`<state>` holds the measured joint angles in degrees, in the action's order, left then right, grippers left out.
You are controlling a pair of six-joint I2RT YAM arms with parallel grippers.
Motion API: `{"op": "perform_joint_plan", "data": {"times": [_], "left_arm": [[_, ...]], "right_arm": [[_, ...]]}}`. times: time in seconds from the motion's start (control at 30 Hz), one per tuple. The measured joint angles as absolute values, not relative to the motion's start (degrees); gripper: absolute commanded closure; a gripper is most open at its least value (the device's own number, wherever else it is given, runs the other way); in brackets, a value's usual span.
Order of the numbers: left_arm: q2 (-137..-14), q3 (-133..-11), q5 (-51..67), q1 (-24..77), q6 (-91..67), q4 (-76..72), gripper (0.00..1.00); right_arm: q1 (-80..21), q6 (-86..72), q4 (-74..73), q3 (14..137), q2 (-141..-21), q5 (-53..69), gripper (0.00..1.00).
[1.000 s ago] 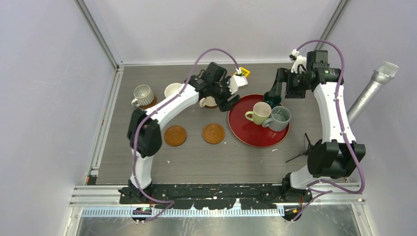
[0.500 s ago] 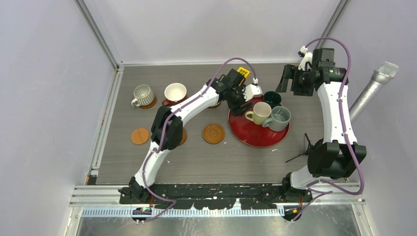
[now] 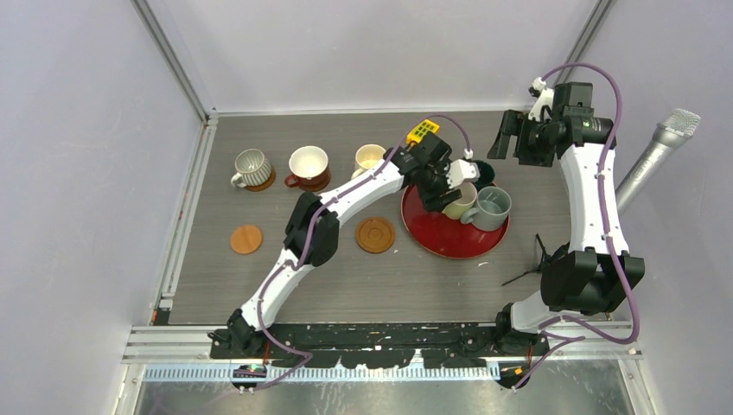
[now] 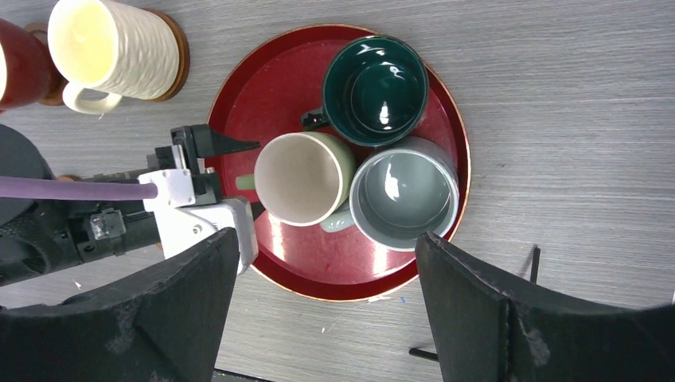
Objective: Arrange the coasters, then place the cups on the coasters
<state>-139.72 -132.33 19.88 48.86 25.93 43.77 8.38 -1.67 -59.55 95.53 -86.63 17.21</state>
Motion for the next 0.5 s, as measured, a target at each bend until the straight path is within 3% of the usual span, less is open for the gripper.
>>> {"op": "perform_joint_plan", "data": {"times": [0.5], "left_arm": [[-143.5, -136.0, 17.9, 49.3, 25.7, 44.5, 0.54]], "right_arm": [[9.2, -1.9, -59.5, 95.5, -86.7, 17.4, 0.14]]}}
